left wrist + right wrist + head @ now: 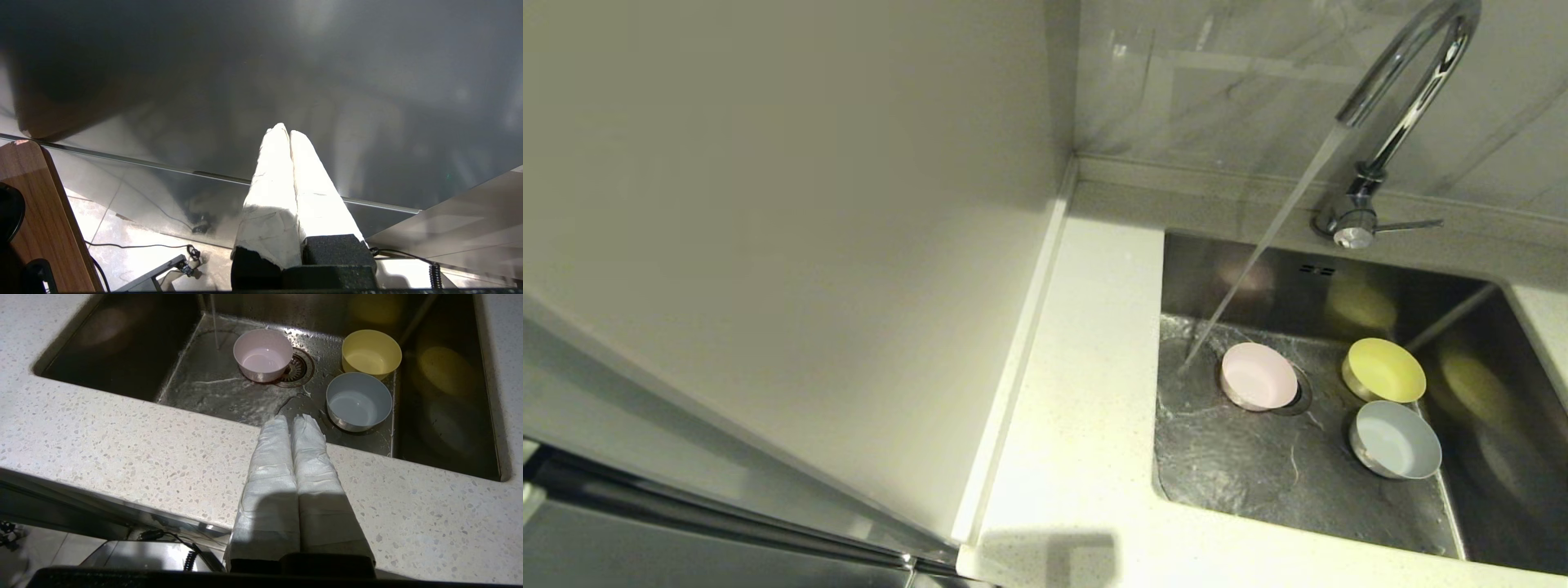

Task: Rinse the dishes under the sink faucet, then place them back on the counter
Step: Wait for the water to rinse the bowl

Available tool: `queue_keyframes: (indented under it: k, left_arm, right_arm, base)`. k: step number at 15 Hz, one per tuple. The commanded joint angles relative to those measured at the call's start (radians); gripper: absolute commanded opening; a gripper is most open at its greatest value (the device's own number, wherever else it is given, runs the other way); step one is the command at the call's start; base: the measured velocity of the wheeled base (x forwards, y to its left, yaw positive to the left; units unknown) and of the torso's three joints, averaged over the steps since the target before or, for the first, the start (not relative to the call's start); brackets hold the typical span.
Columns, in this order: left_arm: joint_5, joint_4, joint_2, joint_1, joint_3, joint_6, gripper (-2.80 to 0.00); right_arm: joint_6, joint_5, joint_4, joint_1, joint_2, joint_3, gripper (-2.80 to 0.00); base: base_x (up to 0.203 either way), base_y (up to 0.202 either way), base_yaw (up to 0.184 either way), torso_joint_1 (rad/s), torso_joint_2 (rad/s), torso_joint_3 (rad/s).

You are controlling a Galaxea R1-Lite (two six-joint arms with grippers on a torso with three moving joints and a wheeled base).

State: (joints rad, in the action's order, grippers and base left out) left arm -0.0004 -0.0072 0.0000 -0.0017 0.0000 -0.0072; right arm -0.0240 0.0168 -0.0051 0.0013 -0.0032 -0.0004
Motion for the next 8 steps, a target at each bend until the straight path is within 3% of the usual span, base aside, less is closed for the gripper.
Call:
queue_keyframes:
  k: [1,8]
  left_arm:
    - [0.000,0.000,0.000,0.000,0.003,0.000,-2.80]
    - [0.000,0.000,0.000,0.000,0.003,0.000,-2.80]
  right_arm:
    - [0.000,0.000,0.000,0.000,0.002,0.000,-2.80]
    - [-0.001,0.000,-0.001,0.000,0.003,0.000,-2.80]
  base:
    - [0.000,0.000,0.000,0.000,0.00,0.000]
    - [0.000,0.000,0.000,0.000,0.00,0.000]
